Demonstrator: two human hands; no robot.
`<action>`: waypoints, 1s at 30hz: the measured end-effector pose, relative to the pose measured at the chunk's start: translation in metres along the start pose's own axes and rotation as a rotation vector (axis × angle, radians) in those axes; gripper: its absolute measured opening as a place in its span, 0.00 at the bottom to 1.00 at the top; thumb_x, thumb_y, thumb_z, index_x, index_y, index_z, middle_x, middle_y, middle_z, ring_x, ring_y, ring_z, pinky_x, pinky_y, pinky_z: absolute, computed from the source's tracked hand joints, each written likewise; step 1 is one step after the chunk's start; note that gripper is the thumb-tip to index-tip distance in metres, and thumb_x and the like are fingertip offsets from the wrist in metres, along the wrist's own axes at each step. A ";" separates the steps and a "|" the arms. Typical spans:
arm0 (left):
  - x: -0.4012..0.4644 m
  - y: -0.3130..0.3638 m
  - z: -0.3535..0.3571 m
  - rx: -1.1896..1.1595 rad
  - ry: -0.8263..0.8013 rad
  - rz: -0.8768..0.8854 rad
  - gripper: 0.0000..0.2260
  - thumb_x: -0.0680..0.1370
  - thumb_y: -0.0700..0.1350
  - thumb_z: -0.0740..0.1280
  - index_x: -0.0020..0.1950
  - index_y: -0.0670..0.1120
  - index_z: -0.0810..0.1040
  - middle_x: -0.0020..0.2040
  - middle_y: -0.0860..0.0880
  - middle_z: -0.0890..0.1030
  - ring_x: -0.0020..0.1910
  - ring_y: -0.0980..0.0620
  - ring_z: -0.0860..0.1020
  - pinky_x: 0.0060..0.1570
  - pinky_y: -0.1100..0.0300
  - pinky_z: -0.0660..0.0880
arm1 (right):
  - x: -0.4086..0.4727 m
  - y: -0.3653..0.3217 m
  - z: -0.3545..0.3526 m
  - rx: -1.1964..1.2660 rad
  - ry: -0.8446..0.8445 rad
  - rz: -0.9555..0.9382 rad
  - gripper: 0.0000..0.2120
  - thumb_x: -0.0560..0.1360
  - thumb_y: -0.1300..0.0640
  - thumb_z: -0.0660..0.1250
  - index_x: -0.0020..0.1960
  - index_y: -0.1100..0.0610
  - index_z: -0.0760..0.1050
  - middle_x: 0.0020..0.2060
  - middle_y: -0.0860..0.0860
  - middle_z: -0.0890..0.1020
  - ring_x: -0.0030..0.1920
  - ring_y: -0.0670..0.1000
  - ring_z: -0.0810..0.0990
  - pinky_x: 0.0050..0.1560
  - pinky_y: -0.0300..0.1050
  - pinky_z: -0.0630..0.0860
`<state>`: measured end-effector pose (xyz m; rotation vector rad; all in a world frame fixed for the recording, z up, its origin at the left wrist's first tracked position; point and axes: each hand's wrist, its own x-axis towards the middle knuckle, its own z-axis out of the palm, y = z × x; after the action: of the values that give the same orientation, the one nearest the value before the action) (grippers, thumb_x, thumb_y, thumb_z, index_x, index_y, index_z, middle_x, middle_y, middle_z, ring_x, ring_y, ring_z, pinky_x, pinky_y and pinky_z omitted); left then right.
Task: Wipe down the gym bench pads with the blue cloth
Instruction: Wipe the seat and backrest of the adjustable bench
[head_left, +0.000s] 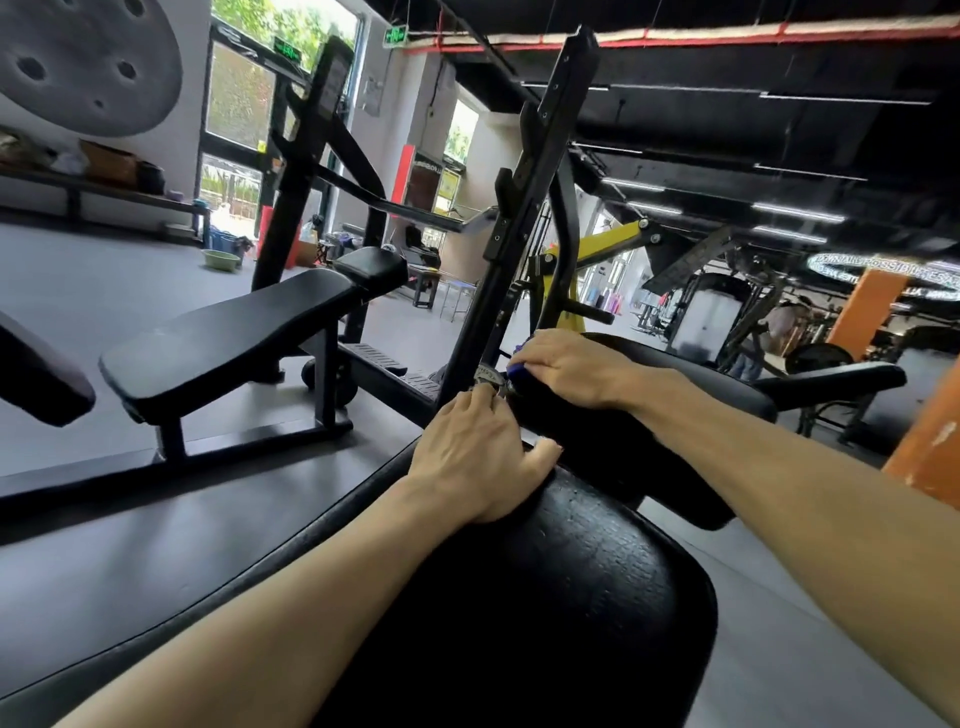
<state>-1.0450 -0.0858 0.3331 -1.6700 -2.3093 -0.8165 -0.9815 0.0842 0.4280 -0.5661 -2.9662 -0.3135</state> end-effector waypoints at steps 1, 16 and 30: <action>0.001 0.000 0.001 -0.013 0.005 -0.017 0.34 0.78 0.64 0.47 0.65 0.40 0.75 0.64 0.42 0.74 0.66 0.44 0.72 0.69 0.50 0.67 | -0.009 -0.001 0.001 0.002 0.012 -0.028 0.16 0.85 0.55 0.57 0.69 0.52 0.77 0.66 0.50 0.77 0.70 0.52 0.69 0.76 0.51 0.59; 0.001 -0.003 0.004 -0.096 0.132 0.222 0.25 0.84 0.55 0.54 0.79 0.49 0.66 0.80 0.54 0.64 0.78 0.54 0.61 0.77 0.53 0.61 | -0.180 0.015 0.010 -0.023 0.174 -0.028 0.21 0.85 0.49 0.56 0.77 0.39 0.63 0.77 0.39 0.62 0.79 0.39 0.48 0.79 0.42 0.47; -0.002 0.004 0.003 -0.035 0.065 0.372 0.36 0.78 0.67 0.40 0.80 0.54 0.66 0.80 0.59 0.62 0.80 0.61 0.55 0.76 0.66 0.49 | -0.241 0.016 0.039 0.015 0.415 0.036 0.30 0.78 0.73 0.62 0.75 0.50 0.71 0.72 0.46 0.71 0.78 0.46 0.58 0.76 0.45 0.61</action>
<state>-1.0403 -0.0850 0.3307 -1.9712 -1.8655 -0.8165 -0.7549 0.0223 0.3585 -0.4824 -2.5546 -0.3555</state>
